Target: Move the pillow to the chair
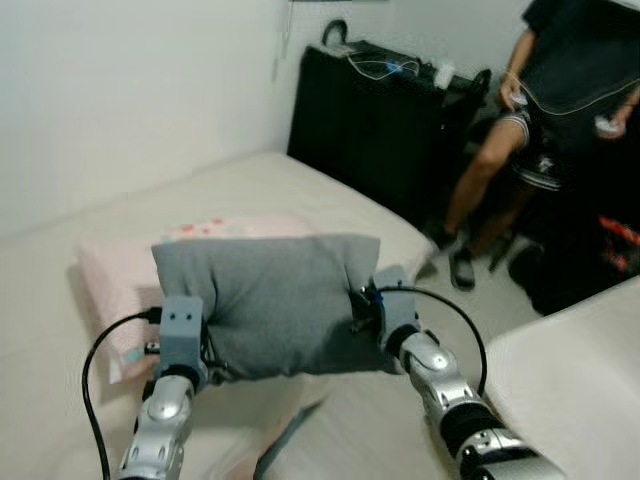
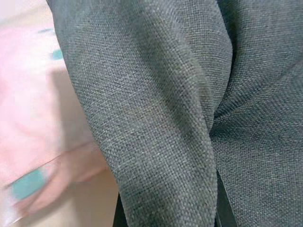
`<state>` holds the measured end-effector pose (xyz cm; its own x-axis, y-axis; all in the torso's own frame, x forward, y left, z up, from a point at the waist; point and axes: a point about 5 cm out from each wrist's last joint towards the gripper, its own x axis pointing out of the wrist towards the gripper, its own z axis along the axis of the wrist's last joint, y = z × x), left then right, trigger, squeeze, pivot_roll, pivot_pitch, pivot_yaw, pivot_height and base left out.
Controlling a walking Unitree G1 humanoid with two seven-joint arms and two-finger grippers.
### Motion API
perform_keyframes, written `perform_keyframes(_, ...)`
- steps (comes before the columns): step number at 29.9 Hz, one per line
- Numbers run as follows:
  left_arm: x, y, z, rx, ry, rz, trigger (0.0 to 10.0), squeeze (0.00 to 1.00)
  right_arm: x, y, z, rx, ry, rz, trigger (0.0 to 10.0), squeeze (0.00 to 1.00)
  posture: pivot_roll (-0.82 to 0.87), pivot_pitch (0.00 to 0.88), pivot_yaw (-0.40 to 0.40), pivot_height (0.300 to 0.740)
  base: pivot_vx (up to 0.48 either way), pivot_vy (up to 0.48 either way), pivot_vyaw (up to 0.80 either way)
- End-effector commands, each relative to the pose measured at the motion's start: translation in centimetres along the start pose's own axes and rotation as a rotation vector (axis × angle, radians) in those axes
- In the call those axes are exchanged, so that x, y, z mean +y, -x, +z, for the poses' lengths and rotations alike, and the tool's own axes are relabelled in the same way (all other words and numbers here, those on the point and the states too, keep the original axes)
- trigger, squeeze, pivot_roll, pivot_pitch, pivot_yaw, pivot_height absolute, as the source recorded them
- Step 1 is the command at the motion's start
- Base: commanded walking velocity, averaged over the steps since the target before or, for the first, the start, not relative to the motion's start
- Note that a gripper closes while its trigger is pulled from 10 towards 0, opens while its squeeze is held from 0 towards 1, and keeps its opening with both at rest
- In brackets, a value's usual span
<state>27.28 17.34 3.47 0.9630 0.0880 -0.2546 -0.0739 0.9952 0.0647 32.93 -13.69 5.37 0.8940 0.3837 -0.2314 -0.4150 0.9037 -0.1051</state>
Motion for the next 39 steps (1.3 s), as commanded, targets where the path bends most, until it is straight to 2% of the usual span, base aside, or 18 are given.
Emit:
perform_keyframes(1,-1.4,-0.3,1.4,-0.067,0.004,-0.037,10.0,0.0,-0.3,0.0,0.3,-0.004,0.023,0.013,10.0,0.0,-0.02,0.0,-0.14,0.74,0.0,0.0,-0.8)
perform_keyframes(11,-1.3,-0.2,1.2,-0.067,0.011,-0.027,10.0,0.0,-0.4,0.0,0.4,0.001,0.028,0.017,10.0,0.0,-0.02,0.0,-0.151,0.74,0.0,0.0,-0.8)
perform_keyframes(14,-1.4,-0.1,1.1,-0.066,0.018,-0.024,10.0,0.0,-0.6,-0.1,0.4,0.009,0.013,-0.001,10.0,0.0,-0.01,0.0,-0.151,0.74,0.0,0.0,-0.8)
perform_keyframes(18,-2.1,-0.6,2.0,-0.091,0.01,-0.028,10.0,0.0,-1.4,0.2,0.0,0.005,-0.071,-0.1,10.0,0.0,-0.01,0.0,-0.14,0.74,0.0,0.0,-0.8)
perform_keyframes(21,-2.1,-0.6,2.0,-0.091,0.01,-0.028,10.0,0.0,-1.4,0.2,0.0,0.005,-0.071,-0.1,10.0,0.0,-0.01,0.0,-0.14,0.74,0.0,0.0,-0.8)
perform_keyframes(23,-2.3,-0.8,2.3,-0.094,-0.01,-0.056,10.0,0.0,-1.5,0.3,0.0,-0.015,-0.116,-0.127,10.0,0.0,0.0,0.0,-0.084,0.74,0.0,0.0,-0.8)
perform_keyframes(26,-2.4,-0.9,2.5,-0.094,-0.02,-0.068,10.0,0.0,-1.5,0.3,0.0,-0.024,-0.139,-0.14,10.0,0.0,0.0,0.0,-0.075,0.74,0.0,0.0,-0.8)
perform_keyframes(27,-2.5,-1.1,2.5,-0.092,-0.036,-0.091,10.0,0.0,-1.5,0.4,0.0,-0.037,-0.178,-0.164,10.0,0.0,0.0,0.0,-0.045,0.74,0.0,0.0,-0.8)
perform_keyframes(28,-2.5,-1.1,2.5,-0.092,-0.036,-0.091,10.0,0.0,-1.5,0.4,0.0,-0.037,-0.178,-0.164,10.0,0.0,0.0,0.0,-0.045,0.74,0.0,0.0,-0.8)
perform_keyframes(30,-2.5,-1.3,2.5,-0.079,-0.057,-0.125,10.0,0.0,-1.4,0.5,-0.2,-0.053,-0.23,-0.2,10.0,0.0,-0.02,0.0,0.024,0.74,0.0,0.0,-0.8)
perform_keyframes(31,-2.6,-1.3,2.5,-0.074,-0.062,-0.134,10.0,0.0,-1.4,0.5,-0.3,-0.055,-0.243,-0.209,10.0,0.0,-0.02,0.0,0.024,0.74,0.0,0.0,-0.8)
perform_keyframes(39,-3.0,-1.5,2.3,-0.058,-0.073,-0.16,10.0,0.0,-1.2,0.6,-0.5,-0.053,-0.26,-0.22,10.0,0.0,-0.04,0.0,0.083,0.74,0.0,0.0,-0.8)
